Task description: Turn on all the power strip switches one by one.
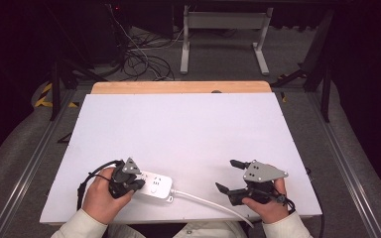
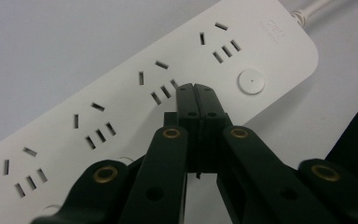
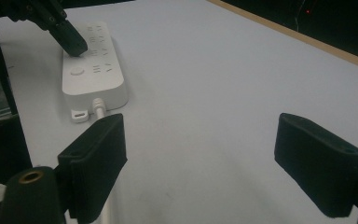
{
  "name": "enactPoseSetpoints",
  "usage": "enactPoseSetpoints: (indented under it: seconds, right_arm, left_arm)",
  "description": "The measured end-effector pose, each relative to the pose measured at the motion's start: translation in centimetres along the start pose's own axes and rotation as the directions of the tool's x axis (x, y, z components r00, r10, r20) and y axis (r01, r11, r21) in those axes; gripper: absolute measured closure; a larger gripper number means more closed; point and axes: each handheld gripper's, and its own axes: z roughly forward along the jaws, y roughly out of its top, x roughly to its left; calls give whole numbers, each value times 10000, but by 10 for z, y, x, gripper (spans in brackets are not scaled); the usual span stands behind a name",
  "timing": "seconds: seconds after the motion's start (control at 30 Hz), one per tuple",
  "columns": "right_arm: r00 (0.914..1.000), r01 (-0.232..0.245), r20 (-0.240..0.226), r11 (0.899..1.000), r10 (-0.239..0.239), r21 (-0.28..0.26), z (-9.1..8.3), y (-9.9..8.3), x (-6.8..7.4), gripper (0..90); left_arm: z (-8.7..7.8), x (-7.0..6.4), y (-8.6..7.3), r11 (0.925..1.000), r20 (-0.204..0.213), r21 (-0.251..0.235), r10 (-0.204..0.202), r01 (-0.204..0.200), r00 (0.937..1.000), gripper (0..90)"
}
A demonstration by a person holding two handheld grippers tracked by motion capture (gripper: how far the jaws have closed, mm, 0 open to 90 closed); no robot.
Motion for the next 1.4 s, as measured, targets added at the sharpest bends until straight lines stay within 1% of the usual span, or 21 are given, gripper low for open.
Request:
enactPoseSetpoints:
  seconds: [0.1, 0.23, 0.4, 0.43, 0.5, 0.53, 0.6, 0.63, 0.7, 0.73, 0.8, 0.87, 0.93, 1.0, 1.03, 1.4]
  right_arm:
    - [10000, -24, -25, 10000, 24, -20, 0, 0, 1, 170]
    - [10000, -18, -17, 10000, 18, -25, -1, 0, 0, 170]
    - [10000, -2, -54, 10000, 1, -33, 0, 0, 1, 170]
    - [10000, -7, -63, 10000, 7, -35, 0, 0, 1, 170]
    - [10000, -33, -66, 10000, 33, -33, 0, 0, 1, 170]
    - [10000, -45, -71, 10000, 45, -33, 0, 0, 1, 170]
    - [10000, -16, -51, 10000, 16, -17, 1, 0, 1, 170]
    - [10000, -10, -52, 10000, 10, -13, 1, 0, 1, 170]
    - [10000, -46, -34, 10000, 46, -24, 0, 0, 0, 170]
    - [10000, -53, -25, 10000, 53, -16, 0, 0, 0, 170]
    - [10000, -52, -26, 10000, 52, -34, 1, 0, -1, 170]
    - [10000, -62, -15, 10000, 62, 42, 2, 0, -1, 170]
    - [10000, -27, -21, 10000, 27, 59, 2, 0, 0, 170]
    - [10000, 3, -16, 10000, -3, 13, 2, 0, 0, 170]
    - [10000, -7, -16, 10000, 7, -8, 1, 0, 0, 170]
    - [10000, -47, 16, 10000, 47, -8, 0, 0, -1, 170]
  left_arm:
    - [0, -2, 0, 10000, -97, -3, 9, -9, 10000, 900]
    - [0, 1, -2, 9999, 68, -65, -94, 95, 9999, 900]
    - [1, 0, -2, 10000, 11, -52, -44, 44, 10000, 900]
    - [2, -2, -1, 10000, -150, -36, 44, -44, 9999, 900]
    - [2, -3, -1, 10000, -205, -40, 58, -59, 9998, 900]
    - [2, -3, -2, 9999, -238, -116, 97, -100, 9997, 900]
    - [2, -2, -3, 9993, -245, -365, 18, -27, 9997, 900]
    - [0, -1, -2, 9993, -287, -382, -30, 19, 9996, 900]
    - [-6, -1, -2, 9974, -424, -715, -90, 60, 9991, 900]
    - [-10, -1, -2, 9956, -392, -921, -207, 170, 9990, 900]
    - [-19, 0, -1, 9931, -271, -1152, -238, 205, 9993, 900]
    - [-24, 0, -1, 9911, -314, -1316, -217, 173, 9993, 900]
    - [-25, 1, -2, 9912, -241, -1313, -223, 190, 9995, 900]
    - [-25, 1, -2, 9912, -253, -1307, -239, 204, 9994, 900]
    - [-24, 1, -3, 9912, -124, -1304, -253, 235, 9996, 900]
    - [-25, 0, -2, 9905, 52, -1354, -221, 226, 9997, 899]
